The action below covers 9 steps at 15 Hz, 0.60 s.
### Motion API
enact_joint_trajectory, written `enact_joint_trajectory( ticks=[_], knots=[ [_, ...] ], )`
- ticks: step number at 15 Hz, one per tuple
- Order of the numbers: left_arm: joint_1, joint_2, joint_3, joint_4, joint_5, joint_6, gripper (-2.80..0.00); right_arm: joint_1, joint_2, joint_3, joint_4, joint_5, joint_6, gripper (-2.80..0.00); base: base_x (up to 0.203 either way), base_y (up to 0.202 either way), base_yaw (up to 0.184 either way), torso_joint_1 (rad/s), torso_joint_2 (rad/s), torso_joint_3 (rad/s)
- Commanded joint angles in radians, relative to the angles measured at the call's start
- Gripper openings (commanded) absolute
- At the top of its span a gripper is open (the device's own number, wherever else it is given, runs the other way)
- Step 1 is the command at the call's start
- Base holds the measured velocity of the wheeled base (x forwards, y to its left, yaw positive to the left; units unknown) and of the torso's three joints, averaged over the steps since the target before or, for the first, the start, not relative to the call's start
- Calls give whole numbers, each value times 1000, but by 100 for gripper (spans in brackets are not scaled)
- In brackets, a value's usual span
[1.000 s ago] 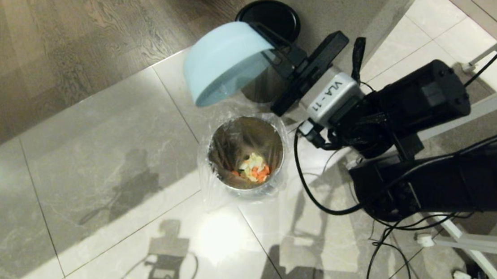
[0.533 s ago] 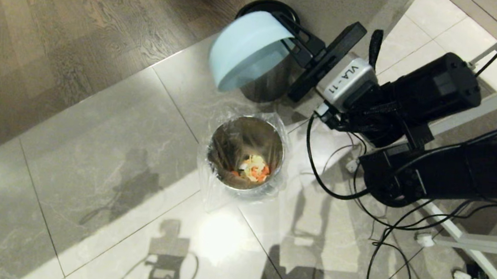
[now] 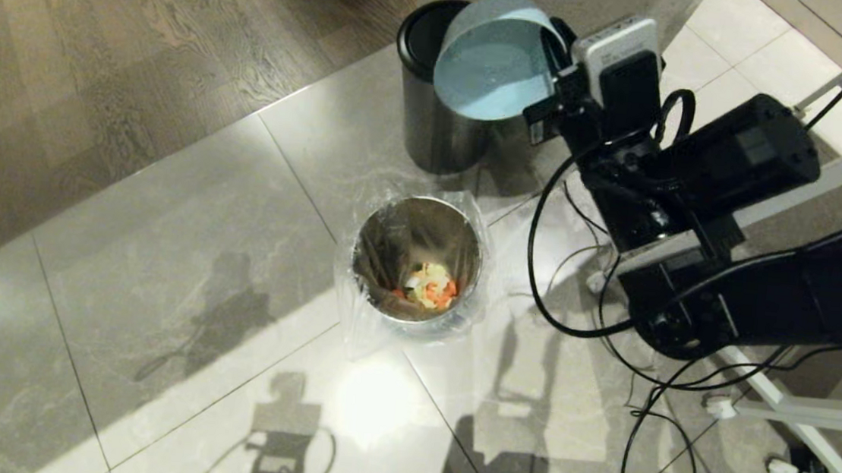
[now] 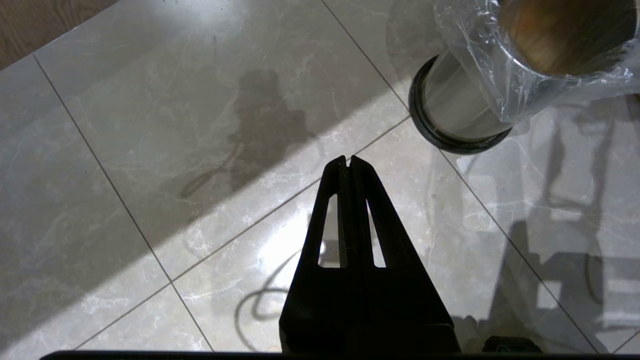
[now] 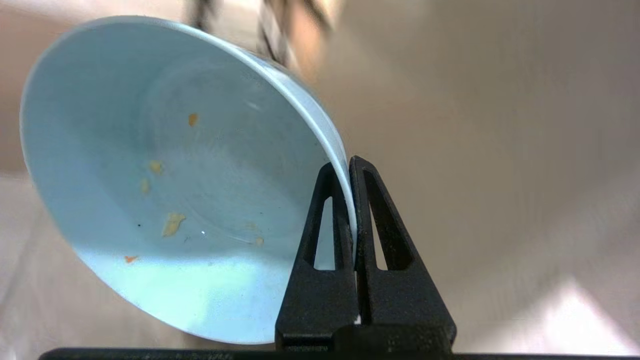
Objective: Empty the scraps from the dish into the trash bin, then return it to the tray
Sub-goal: Put the bowl back to the table
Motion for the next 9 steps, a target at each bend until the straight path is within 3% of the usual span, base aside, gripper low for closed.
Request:
enact_joint_trajectory(
  ticks=[1,4,9],
  knots=[
    [1,1,0,0,0,-1,-280,-17,-56,23,76,-140,43,-280,0,0,0,0,0,0],
    [1,1,0,0,0,-1,-280,-77,-114,123,172,-229,114,-280,0,0,0,0,0,0],
    [1,1,0,0,0,-1,-280,-208,-172,412,210,-246,319,-280,0,0,0,0,0,0]
  ],
)
